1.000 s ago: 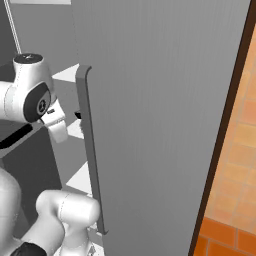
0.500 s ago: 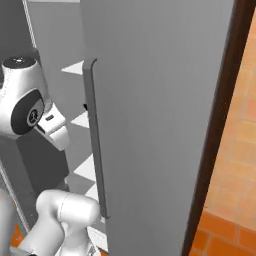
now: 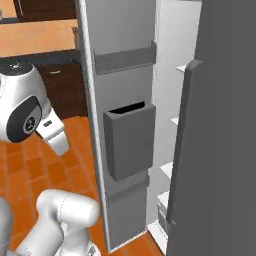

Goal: Take the meat container that has the fish and place it on the second highest rack of the freezer. Then take the vegetable container that has the avocado and carrot and place it on the highest rack of the freezer.

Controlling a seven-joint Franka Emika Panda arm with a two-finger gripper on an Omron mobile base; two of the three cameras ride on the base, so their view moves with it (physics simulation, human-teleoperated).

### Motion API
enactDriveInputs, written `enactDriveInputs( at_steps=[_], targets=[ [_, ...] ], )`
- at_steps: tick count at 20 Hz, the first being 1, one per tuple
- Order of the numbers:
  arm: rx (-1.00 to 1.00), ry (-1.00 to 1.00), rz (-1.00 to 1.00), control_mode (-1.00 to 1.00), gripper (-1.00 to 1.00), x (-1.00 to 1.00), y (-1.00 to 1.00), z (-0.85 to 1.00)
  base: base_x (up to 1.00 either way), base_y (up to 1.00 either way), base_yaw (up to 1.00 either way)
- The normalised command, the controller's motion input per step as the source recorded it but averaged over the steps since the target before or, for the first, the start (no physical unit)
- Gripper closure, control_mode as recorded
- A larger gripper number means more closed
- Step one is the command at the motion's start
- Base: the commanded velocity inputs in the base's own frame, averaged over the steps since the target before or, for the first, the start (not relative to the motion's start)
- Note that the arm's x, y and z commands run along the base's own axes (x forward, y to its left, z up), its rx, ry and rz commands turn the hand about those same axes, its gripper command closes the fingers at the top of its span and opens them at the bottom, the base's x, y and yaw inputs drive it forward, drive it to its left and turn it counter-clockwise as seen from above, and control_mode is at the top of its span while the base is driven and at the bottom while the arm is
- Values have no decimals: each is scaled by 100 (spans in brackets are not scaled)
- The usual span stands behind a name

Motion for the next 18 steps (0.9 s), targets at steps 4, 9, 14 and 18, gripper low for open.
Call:
enactDriveInputs(
  at_steps=[4, 9, 14, 18],
  targets=[
    [0, 0, 0, 100, -100, 0, 0, 0, -9, 64, 89],
    [0, 0, 0, 100, -100, 0, 0, 0, 81, 93, 24],
    [0, 0, 0, 100, -100, 0, 0, 0, 100, 72, -23],
    [0, 0, 0, 100, -100, 0, 0, 0, 100, 50, -2]
  ],
)
